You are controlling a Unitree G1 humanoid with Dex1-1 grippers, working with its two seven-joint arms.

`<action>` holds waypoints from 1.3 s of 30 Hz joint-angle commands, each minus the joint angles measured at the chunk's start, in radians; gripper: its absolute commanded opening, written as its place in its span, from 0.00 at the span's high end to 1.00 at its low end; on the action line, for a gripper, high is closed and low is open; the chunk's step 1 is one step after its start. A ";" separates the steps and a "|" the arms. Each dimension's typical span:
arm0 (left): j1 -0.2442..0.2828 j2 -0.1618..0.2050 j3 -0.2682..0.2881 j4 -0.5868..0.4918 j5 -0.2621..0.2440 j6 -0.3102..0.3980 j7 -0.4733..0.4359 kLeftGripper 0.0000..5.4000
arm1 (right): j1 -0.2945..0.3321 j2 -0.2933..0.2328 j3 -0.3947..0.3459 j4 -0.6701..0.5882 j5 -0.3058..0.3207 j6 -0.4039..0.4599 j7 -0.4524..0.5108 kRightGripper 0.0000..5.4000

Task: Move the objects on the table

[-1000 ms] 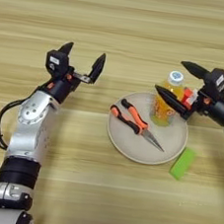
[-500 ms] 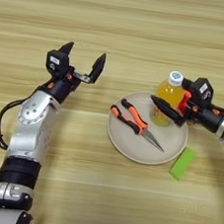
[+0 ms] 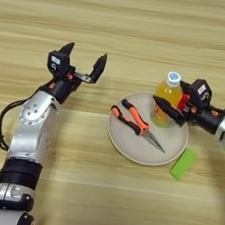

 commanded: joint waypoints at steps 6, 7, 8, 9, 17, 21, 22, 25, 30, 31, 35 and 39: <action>0.001 0.003 -0.002 -0.009 0.011 -0.001 0.003 0.00 | -0.016 0.005 -0.017 -0.016 0.011 0.017 0.011 0.34; 0.001 0.003 -0.002 -0.009 0.011 -0.001 0.003 0.00 | -0.017 0.005 -0.021 -0.022 0.015 0.020 0.011 0.34; 0.001 0.003 -0.002 -0.009 0.011 -0.001 0.003 0.00 | -0.018 0.005 -0.025 -0.027 0.018 0.022 0.011 0.34; 0.001 0.003 -0.002 -0.008 0.011 -0.001 0.003 0.00 | -0.019 0.005 -0.029 -0.032 0.022 0.025 0.011 0.34; -0.003 0.004 -0.001 -0.003 0.011 -0.003 0.002 0.00 | -0.040 -0.002 -0.084 -0.094 0.061 0.060 0.007 0.34; -0.003 0.004 -0.001 -0.003 0.011 -0.003 0.002 0.00 | -0.049 -0.006 -0.112 -0.128 0.083 0.083 0.002 0.34; -0.003 0.004 -0.001 -0.003 0.011 -0.003 0.002 0.00 | -0.050 -0.008 -0.118 -0.135 0.088 0.088 0.000 0.34; -0.005 0.003 -0.001 0.001 0.011 -0.004 0.002 0.00 | -0.056 -0.013 -0.140 -0.152 0.106 0.103 -0.003 0.34; -0.006 0.003 -0.001 0.004 0.012 -0.005 0.002 0.00 | -0.073 -0.034 -0.211 -0.173 0.146 0.129 -0.011 0.34; -0.007 0.003 -0.001 0.004 0.013 -0.004 0.002 0.00 | -0.076 -0.046 -0.233 -0.174 0.154 0.131 -0.013 0.34; -0.007 0.004 -0.001 0.006 0.013 -0.004 0.001 0.00 | -0.078 -0.090 -0.314 -0.172 0.175 0.138 -0.017 0.34; -0.008 0.007 0.000 0.010 0.013 -0.004 -0.002 0.00 | -0.064 -0.133 -0.386 -0.152 0.186 0.131 -0.026 0.34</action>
